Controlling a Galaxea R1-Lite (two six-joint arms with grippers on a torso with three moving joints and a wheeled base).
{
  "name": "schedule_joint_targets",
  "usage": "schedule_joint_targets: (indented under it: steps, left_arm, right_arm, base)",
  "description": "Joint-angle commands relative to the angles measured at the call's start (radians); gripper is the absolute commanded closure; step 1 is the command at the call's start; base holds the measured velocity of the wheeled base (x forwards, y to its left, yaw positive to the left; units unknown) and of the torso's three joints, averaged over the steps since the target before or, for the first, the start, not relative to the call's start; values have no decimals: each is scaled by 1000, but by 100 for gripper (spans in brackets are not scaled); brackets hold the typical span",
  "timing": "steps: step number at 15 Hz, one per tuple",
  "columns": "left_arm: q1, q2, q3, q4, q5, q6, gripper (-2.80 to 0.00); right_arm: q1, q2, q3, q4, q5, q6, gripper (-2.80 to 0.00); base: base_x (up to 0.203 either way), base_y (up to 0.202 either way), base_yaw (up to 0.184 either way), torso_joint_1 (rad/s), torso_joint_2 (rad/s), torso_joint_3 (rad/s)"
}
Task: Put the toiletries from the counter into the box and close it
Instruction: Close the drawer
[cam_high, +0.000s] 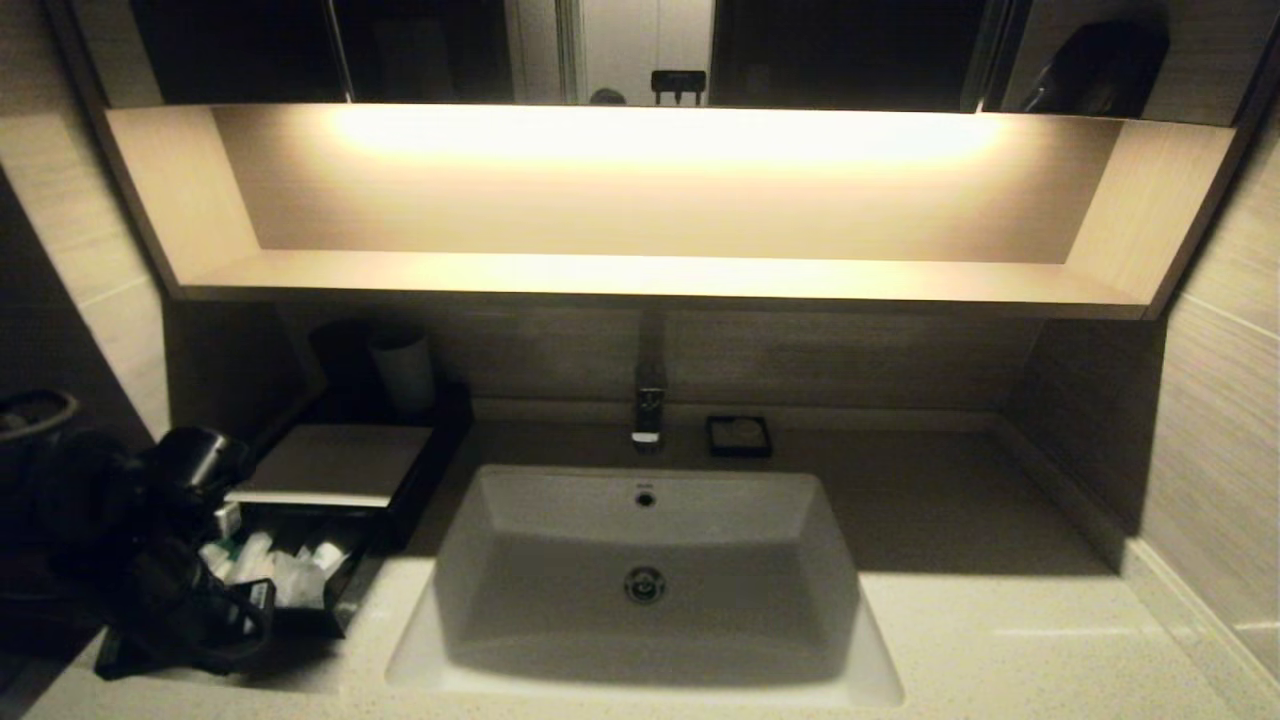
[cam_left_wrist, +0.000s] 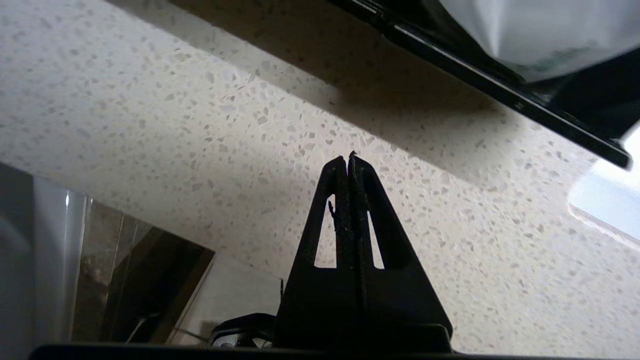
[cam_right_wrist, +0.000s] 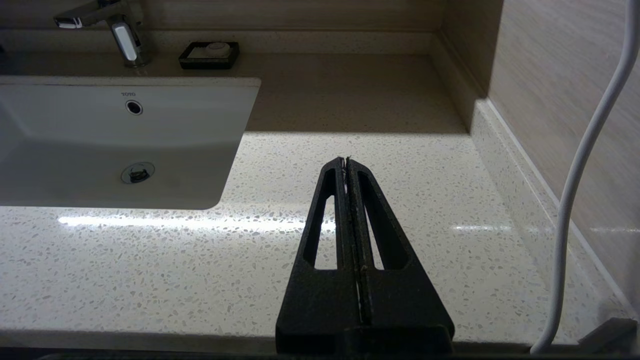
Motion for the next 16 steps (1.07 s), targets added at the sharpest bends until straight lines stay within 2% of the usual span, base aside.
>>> schedule_joint_targets:
  steps: [1,10,16]
  left_arm:
    - [0,47,-6,-10,1,-2,0]
    - [-10,107,-18,-132,0,0,0]
    - [-10,128,-76,-145,1,0,0]
  right_arm:
    - [0,0,0,0,0,0,0]
    - [0,0,0,0,0,0,0]
    - [0,0,0,0,0,0,0]
  base:
    - [0,0,0,0,0,0]
    - [0,0,0,0,0,0]
    - [0,0,0,0,0,0]
